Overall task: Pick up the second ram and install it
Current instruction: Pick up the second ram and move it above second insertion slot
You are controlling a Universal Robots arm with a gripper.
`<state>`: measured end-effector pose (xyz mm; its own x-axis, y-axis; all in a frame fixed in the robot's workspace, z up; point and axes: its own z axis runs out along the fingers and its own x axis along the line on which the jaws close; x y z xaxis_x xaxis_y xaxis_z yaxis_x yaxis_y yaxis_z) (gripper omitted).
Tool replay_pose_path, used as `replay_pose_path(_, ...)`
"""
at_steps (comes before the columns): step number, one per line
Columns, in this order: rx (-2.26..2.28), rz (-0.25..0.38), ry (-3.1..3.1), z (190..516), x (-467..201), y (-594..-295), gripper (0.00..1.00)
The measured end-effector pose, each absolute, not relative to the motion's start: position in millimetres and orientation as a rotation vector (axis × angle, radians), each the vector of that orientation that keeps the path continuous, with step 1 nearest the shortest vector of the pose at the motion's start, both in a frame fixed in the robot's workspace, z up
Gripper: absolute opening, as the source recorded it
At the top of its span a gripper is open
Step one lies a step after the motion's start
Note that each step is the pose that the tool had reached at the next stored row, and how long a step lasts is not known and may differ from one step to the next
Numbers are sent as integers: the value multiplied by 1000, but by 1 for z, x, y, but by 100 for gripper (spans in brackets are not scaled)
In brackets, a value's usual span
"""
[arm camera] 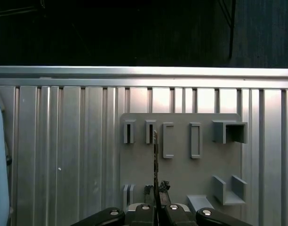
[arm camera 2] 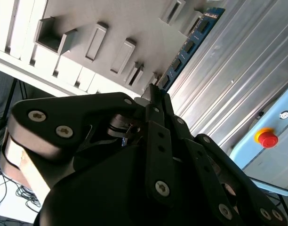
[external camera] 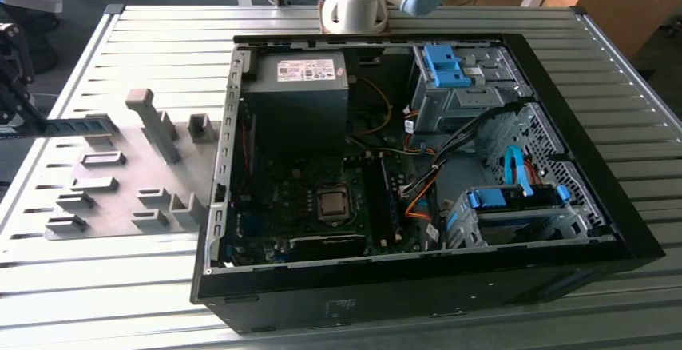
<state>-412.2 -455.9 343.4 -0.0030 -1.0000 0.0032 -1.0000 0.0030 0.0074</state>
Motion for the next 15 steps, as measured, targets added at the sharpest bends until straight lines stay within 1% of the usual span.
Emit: replay_pose_path(15,2213,-5,-2219,360,-412,-456,14)
